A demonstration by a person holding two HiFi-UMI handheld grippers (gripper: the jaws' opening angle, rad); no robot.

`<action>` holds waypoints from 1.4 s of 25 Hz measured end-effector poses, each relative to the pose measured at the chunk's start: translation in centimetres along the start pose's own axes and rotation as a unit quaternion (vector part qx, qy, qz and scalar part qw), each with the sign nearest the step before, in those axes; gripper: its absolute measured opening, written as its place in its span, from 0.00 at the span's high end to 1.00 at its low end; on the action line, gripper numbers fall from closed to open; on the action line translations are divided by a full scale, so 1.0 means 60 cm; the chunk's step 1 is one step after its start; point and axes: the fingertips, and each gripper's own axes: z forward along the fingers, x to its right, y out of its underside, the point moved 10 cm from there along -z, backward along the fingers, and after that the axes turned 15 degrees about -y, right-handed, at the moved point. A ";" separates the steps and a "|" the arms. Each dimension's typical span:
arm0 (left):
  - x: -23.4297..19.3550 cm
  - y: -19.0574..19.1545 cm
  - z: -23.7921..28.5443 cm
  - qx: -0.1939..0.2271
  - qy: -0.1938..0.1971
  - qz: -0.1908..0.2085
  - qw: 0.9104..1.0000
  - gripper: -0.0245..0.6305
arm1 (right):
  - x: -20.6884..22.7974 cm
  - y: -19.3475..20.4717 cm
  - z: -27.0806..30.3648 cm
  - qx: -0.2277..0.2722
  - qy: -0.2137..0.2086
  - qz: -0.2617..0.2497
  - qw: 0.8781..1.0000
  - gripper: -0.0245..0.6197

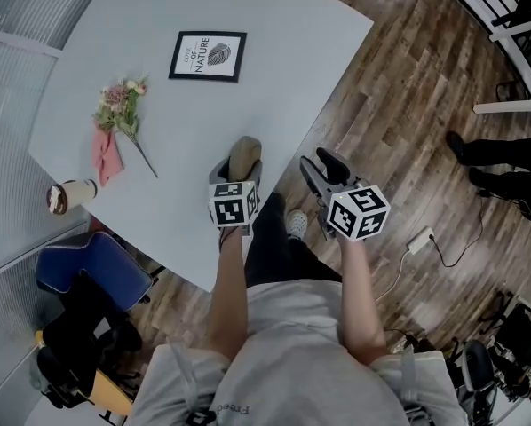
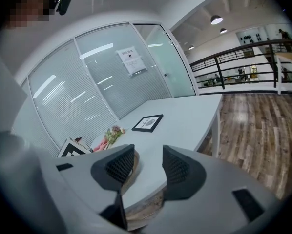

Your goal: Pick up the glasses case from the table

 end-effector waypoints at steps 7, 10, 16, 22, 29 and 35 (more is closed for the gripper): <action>0.015 -0.002 -0.038 0.027 -0.001 0.029 0.999 0.54 | -0.018 0.013 -0.019 -0.017 -0.013 -0.011 1.000 0.70; 0.023 -0.002 -0.059 0.043 -0.003 0.039 0.998 0.54 | -0.028 0.017 -0.029 -0.027 -0.028 -0.016 0.999 0.70; 0.031 0.000 -0.120 0.084 0.001 0.036 0.996 0.54 | -0.055 0.021 -0.046 -0.031 -0.049 -0.027 0.998 0.70; 0.037 0.008 -0.177 0.118 -0.002 0.047 0.992 0.54 | -0.081 0.022 -0.061 -0.035 -0.066 -0.042 0.996 0.70; 0.036 0.014 -0.248 0.167 -0.007 0.060 0.984 0.54 | -0.110 0.031 -0.086 -0.022 -0.085 -0.053 0.995 0.70; 0.039 0.027 -0.302 0.196 -0.018 0.057 0.979 0.54 | -0.136 0.042 -0.108 -0.032 -0.102 -0.071 0.992 0.69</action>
